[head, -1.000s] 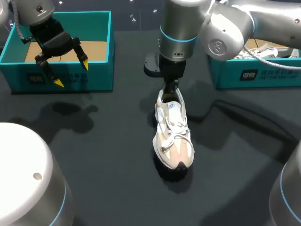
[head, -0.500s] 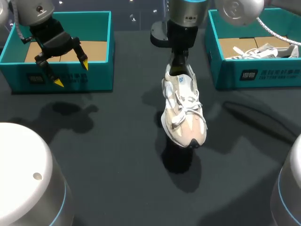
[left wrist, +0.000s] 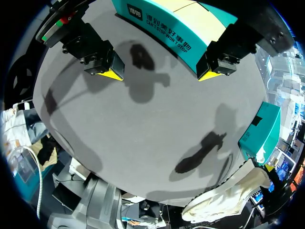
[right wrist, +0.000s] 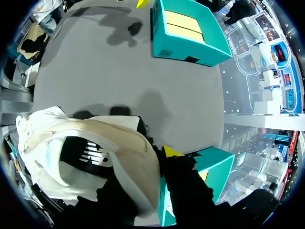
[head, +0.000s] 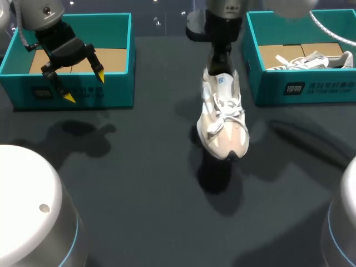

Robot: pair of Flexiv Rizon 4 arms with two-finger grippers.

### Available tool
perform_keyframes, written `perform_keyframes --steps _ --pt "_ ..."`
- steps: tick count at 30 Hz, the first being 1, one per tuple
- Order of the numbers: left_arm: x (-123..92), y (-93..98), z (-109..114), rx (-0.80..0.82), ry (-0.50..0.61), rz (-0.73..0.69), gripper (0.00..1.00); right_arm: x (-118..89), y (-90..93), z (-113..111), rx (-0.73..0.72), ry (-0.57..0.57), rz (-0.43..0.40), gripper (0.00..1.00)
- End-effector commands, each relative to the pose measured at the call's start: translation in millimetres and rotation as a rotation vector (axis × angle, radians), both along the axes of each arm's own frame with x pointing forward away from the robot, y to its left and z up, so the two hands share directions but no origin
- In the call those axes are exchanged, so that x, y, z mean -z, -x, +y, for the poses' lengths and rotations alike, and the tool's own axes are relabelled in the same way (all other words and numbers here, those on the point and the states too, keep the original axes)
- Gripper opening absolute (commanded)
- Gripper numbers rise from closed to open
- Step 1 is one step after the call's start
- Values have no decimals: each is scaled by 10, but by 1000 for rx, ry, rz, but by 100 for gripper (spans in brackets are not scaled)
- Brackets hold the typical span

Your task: Take the shoe out of the shoebox, open the shoe tongue, remove and reinsert the insole, then place the shoe into the shoebox

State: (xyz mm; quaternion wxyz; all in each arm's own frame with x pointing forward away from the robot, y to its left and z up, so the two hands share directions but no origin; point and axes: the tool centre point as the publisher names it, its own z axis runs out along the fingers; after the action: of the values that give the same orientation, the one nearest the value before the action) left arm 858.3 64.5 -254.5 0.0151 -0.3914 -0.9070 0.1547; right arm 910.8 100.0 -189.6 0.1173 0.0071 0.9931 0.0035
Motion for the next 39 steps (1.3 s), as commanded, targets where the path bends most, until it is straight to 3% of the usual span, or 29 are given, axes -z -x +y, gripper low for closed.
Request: perform_keyframes --steps 1,6,16,19,32,39 --pt "0 8 3 0 -2 -2 100 -535 -253 -285 -12 58 11 0" --pt "0 8 3 0 -2 -2 100 -712 -773 -766 -49 79 -7 0" --pt "0 8 3 0 -2 -2 100 -705 -1905 -1782 -57 83 -4 0" --pt "0 8 3 0 -2 -2 100 -732 -2248 -2150 -17 80 -58 0" --pt "0 8 3 0 -2 -2 100 -732 -2248 -2150 -17 80 -58 0" --pt "0 8 3 0 -2 -2 100 -739 -2553 -2969 41 37 -54 0"
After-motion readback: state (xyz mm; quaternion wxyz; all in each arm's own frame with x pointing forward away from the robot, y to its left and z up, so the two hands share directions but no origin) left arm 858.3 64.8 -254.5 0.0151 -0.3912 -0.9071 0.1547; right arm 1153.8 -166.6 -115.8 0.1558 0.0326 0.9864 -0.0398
